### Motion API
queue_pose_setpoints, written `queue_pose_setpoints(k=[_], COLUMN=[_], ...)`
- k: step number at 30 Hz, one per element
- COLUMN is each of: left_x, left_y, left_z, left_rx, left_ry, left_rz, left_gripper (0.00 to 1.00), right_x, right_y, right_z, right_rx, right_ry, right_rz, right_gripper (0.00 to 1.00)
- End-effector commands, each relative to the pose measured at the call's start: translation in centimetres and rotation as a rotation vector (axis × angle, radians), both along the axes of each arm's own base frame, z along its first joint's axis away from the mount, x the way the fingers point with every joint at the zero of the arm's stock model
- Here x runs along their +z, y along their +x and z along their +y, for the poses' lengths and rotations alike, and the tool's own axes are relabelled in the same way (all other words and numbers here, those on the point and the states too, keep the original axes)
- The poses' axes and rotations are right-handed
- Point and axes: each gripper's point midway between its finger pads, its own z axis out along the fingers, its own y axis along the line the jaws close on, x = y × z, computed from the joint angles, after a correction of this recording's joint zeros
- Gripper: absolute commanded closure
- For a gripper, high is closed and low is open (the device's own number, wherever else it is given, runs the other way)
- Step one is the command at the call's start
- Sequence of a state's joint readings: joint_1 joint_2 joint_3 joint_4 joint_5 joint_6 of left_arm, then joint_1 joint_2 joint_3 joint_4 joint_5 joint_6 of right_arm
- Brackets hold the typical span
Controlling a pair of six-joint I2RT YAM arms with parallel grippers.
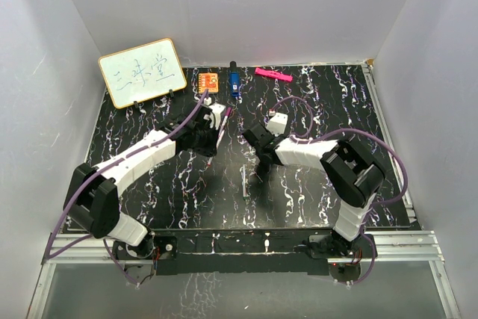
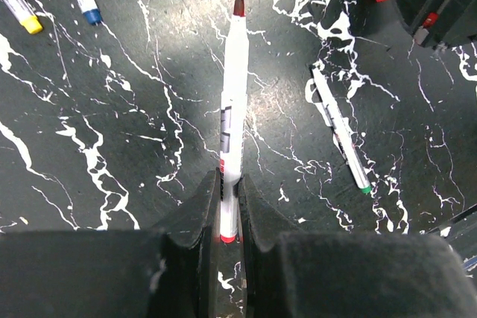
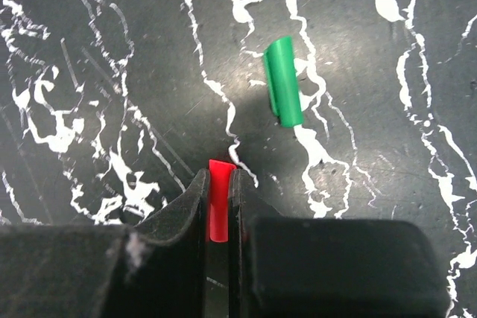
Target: Insert the pens into the pen caps
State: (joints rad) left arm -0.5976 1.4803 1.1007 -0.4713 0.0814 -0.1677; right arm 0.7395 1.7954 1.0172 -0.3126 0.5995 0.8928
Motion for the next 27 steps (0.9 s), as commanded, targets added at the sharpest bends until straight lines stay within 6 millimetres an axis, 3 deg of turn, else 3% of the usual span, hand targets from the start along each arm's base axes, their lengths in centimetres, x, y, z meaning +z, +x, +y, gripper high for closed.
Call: queue_pose_setpoints(k=[1, 6, 12, 18, 23, 27], left_x=[1.1, 1.8, 3.2, 5.5, 6.6, 7.4], left_y=[-0.1, -0.3, -1.3, -3.0, -4.3, -5.6], left_z=[-0.1, -0.5, -2.2, -5.6, -7.9, -10.0], left_rx=[0.023, 0.036, 0.010, -0.072, -0.163, -0.228], left_ry=[-0.061, -0.109, -0.277, -0.533, -0.619, -0.691], left_rz=[-0.039, -0.057, -0.096, -0.140, -0.140, -0.146], left_gripper=[1.00, 1.00, 1.00, 1.00, 1.00, 1.00], right_x=[2.1, 9.0, 14.9, 19.7, 24.6, 27.0], right_y=[-0.7, 1.9, 2.9, 1.5, -1.3, -3.0], right_z=[1.6, 3.1, 3.1, 3.4, 3.0, 2.5], right_rx=[0.109, 0.148, 0.171, 0.258, 0.361, 0.405], right_ry=[0.044, 0.135, 0.223, 0.388, 0.556, 0.624], right_rz=[0.001, -0.211, -0.437, -0.669, -0.931, -1.068], right_gripper=[1.00, 1.00, 1.00, 1.00, 1.00, 1.00])
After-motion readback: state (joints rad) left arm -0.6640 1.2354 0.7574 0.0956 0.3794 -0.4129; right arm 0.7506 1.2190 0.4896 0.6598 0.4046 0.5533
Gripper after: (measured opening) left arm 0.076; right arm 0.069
